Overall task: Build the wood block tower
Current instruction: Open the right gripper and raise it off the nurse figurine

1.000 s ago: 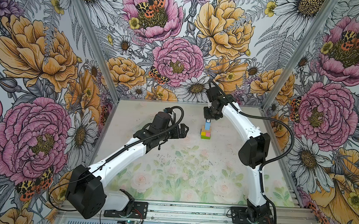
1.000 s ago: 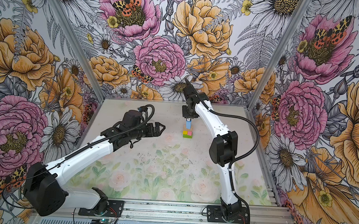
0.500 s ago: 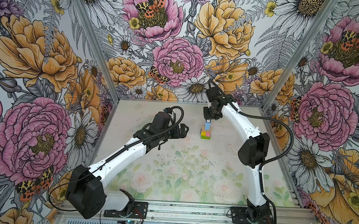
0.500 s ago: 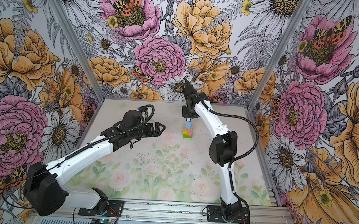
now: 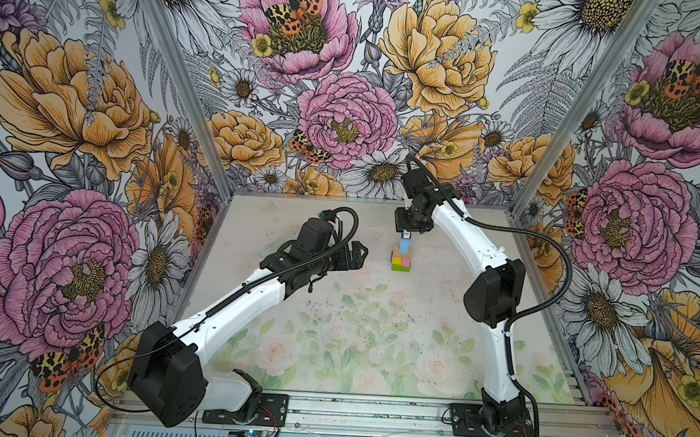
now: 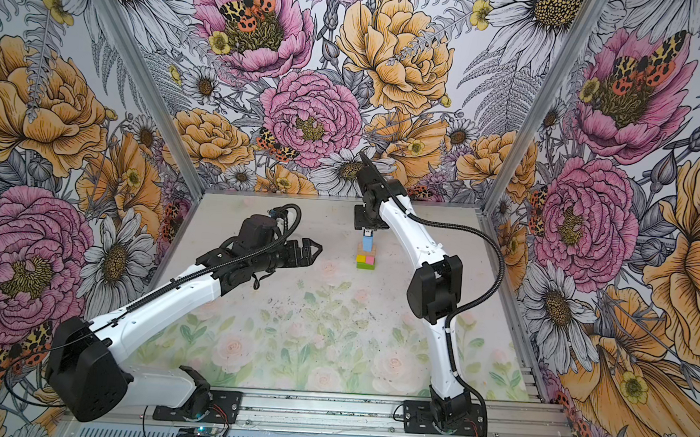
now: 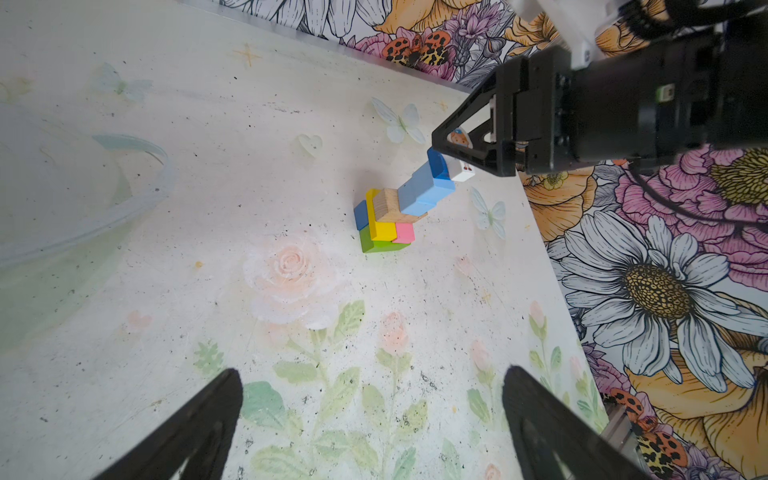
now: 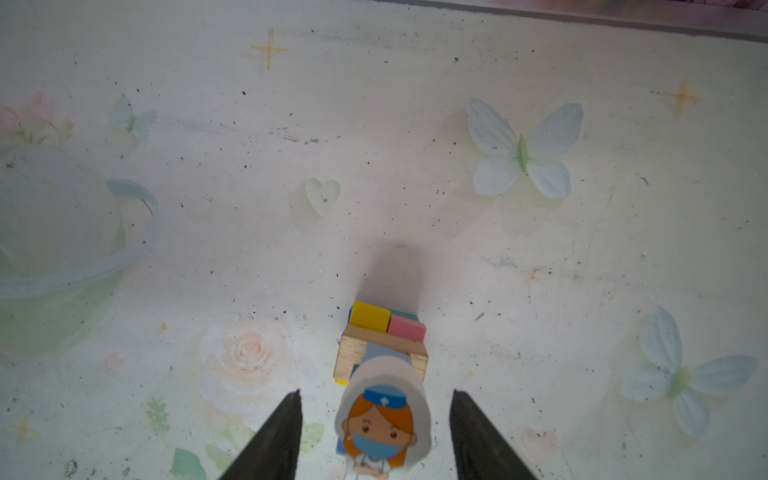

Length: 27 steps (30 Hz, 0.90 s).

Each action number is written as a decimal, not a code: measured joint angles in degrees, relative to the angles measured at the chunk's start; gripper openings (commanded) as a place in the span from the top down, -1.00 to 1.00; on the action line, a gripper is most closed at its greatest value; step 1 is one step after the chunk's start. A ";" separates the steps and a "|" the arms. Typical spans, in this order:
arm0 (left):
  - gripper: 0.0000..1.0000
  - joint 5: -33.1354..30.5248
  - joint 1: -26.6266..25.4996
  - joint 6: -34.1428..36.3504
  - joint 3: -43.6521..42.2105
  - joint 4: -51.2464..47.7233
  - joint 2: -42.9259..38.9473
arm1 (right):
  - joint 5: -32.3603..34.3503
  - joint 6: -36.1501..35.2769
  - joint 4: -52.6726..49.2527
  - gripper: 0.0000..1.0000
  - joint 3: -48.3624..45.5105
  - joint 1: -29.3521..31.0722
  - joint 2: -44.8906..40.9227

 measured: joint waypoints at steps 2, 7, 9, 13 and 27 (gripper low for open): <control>-0.98 -0.24 0.59 0.39 0.24 -0.42 -0.07 | 0.04 -0.44 0.00 -0.55 0.59 0.00 -0.44; -0.98 -3.85 1.44 2.23 1.01 -2.14 -2.60 | 2.43 -1.42 -0.02 -0.99 0.52 -0.04 -6.43; -0.98 -6.95 1.36 3.48 0.98 -3.23 -5.16 | 4.52 -1.86 0.48 -0.99 -1.22 -0.33 -12.09; -0.98 -14.97 0.55 6.25 -1.03 -3.50 -12.28 | 8.83 -1.55 3.63 -1.00 -13.25 -2.75 -29.27; -0.98 -34.34 0.07 7.52 -23.69 -3.93 -30.58 | 21.49 5.31 19.47 -0.99 -72.00 -17.99 -69.46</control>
